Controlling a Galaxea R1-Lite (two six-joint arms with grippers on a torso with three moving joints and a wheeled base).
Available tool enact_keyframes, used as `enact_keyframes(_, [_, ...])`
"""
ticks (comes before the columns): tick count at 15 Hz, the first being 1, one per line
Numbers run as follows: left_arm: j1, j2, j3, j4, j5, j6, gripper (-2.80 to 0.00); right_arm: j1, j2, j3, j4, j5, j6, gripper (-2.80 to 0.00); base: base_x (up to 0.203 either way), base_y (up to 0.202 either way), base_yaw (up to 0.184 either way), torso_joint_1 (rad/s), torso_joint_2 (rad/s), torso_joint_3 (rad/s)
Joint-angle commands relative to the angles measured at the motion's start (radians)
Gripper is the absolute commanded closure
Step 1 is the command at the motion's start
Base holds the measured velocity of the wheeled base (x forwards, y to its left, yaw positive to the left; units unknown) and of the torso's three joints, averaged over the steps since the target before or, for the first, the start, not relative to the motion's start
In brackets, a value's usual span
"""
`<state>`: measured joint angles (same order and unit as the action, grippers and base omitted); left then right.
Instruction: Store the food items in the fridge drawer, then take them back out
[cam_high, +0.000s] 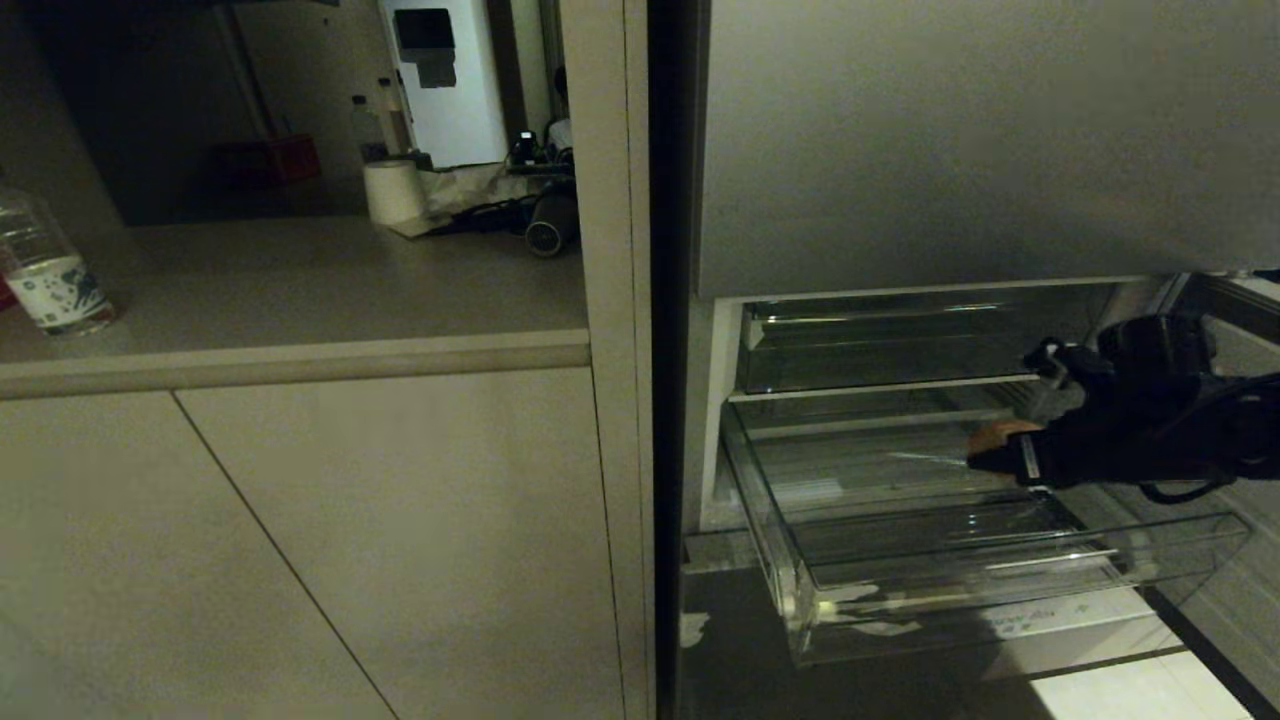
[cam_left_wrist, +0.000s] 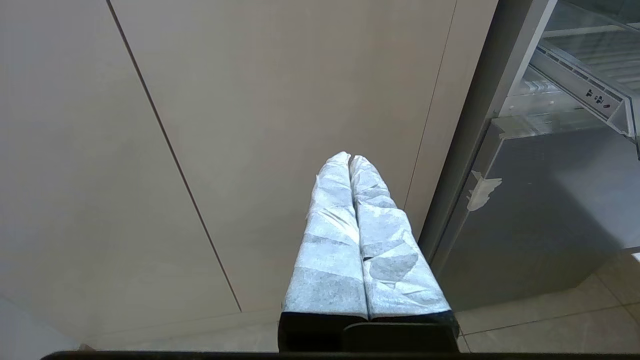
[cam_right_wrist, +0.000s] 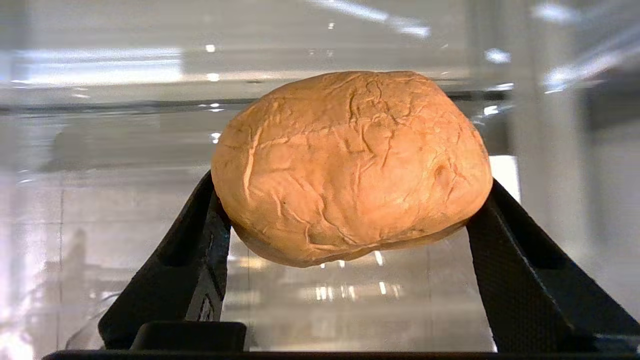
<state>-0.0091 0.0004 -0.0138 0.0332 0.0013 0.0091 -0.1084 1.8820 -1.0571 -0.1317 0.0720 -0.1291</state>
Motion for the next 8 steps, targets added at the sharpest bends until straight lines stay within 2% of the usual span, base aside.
enact_keyframes(1, [0.000, 0.000, 0.000, 0.001, 0.000, 0.000, 0.00, -0.010, -0.199, 0.073, -0.001, 0.000, 0.000, 0.00, 0.000, 0.000, 0.000, 0.000, 0.00, 0.000])
enact_keyframes(8, [0.000, 0.000, 0.000, 0.001, 0.000, 0.000, 0.00, -0.065, -0.629, 0.323, 0.001, -0.039, 0.010, 0.00, 0.000, 0.000, 0.000, 0.000, 0.00, 0.000])
